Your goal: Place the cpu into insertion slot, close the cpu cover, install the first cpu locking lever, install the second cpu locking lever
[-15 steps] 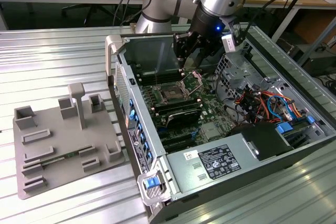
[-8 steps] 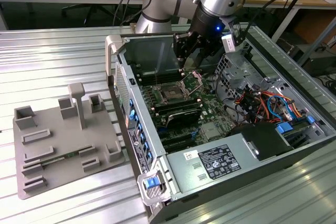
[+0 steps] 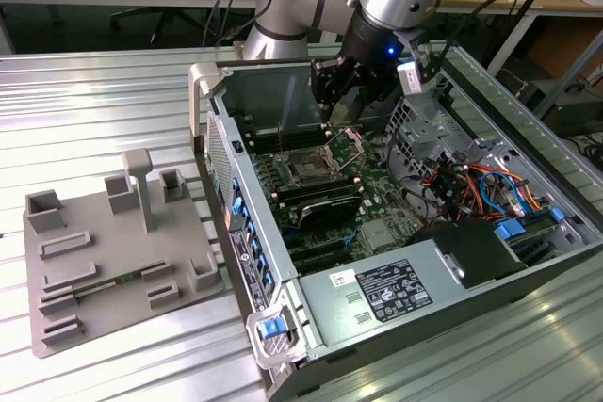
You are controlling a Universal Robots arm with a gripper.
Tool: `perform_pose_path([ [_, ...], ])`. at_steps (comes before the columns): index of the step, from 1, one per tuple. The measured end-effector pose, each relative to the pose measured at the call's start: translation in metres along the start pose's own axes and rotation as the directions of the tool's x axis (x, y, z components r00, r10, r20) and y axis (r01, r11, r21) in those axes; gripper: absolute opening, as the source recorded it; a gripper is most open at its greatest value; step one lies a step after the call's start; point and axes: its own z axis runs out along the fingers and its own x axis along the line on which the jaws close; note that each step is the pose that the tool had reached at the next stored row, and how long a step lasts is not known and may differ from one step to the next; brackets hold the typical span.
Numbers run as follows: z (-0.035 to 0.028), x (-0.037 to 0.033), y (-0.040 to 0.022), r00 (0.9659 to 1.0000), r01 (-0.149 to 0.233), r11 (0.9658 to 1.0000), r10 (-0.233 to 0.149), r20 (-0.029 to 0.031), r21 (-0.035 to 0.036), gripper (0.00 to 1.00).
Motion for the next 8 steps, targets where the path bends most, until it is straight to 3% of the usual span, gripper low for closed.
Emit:
perform_pose_path([
  [8,0.0001,0.0000,0.0000,0.9997,-0.023,0.9997,0.023,0.0024,0.0031,0.55],
])
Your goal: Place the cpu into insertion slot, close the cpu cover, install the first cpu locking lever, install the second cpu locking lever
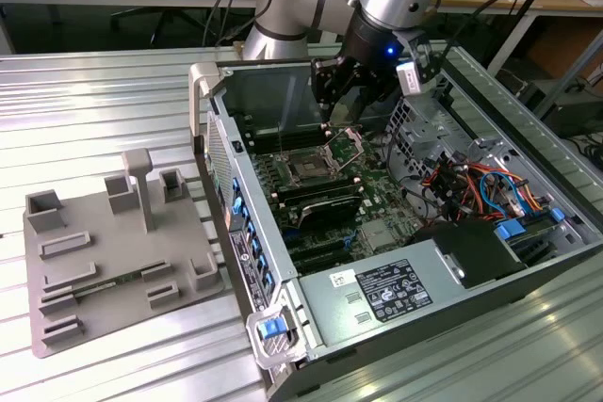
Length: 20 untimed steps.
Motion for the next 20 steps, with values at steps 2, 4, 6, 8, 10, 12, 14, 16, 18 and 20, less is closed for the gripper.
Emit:
perform_pose_path([
  [2,0.0000,0.0000,0.0000,1.0000,-0.010,0.9999,0.010,0.0010,0.0017,0.55],
  [4,0.0000,0.0000,0.0000,0.9999,-0.015,0.9999,0.015,0.0015,0.0024,0.55],
  [6,0.0000,0.0000,0.0000,0.9998,-0.020,0.9998,0.020,0.0019,0.0027,0.55],
  [8,0.0000,0.0000,0.0000,0.9997,-0.024,0.9997,0.024,0.0023,0.0029,0.55],
  [10,0.0000,0.0000,0.0000,0.9996,-0.029,0.9996,0.029,0.0027,0.0031,0.55],
  [12,0.0001,0.0000,0.0000,0.9993,-0.038,0.9993,0.038,0.0037,0.0039,0.55],
  [14,0.0001,0.0000,0.0000,0.9990,-0.045,0.9990,0.045,0.0044,0.0047,0.55],
  [16,0.0001,0.0000,0.0000,0.9987,-0.051,0.9987,0.051,0.0049,0.0054,0.55],
  [18,0.0001,0.0000,0.0000,0.9985,-0.055,0.9985,0.055,0.0054,0.0061,0.55],
  [20,0.0001,0.0000,0.0000,0.9982,-0.059,0.9982,0.059,0.0058,0.0065,0.55],
])
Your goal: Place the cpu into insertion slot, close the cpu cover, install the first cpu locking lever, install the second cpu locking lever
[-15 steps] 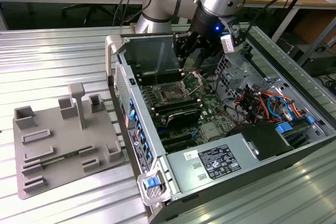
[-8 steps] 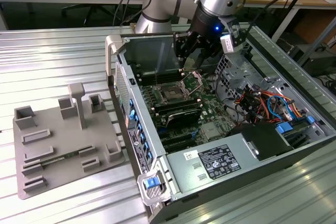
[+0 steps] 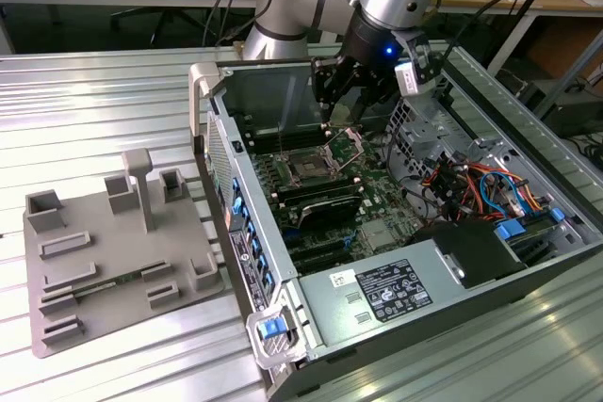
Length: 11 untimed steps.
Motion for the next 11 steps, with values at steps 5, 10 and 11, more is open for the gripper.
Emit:
perform_pose_path([
  [5,0.0001,0.0000,0.0000,0.9999,-0.012,0.9999,0.012,0.0011,0.0004,0.55],
  [10,0.0002,0.0000,0.0000,0.9997,-0.025,0.9997,0.025,0.0020,0.0003,0.55],
  [11,0.0002,0.0000,0.0000,0.9996,-0.029,0.9996,0.029,0.0023,0.0003,0.55],
])
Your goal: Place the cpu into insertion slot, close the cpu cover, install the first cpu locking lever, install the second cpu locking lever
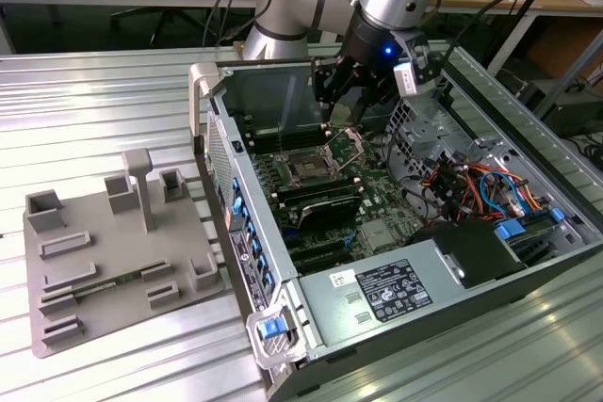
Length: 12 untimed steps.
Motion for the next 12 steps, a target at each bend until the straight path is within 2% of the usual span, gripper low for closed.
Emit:
perform_pose_path([
  [12,0.0002,0.0000,0.0000,0.9996,-0.030,0.9996,0.030,0.0024,0.0002,0.55],
])
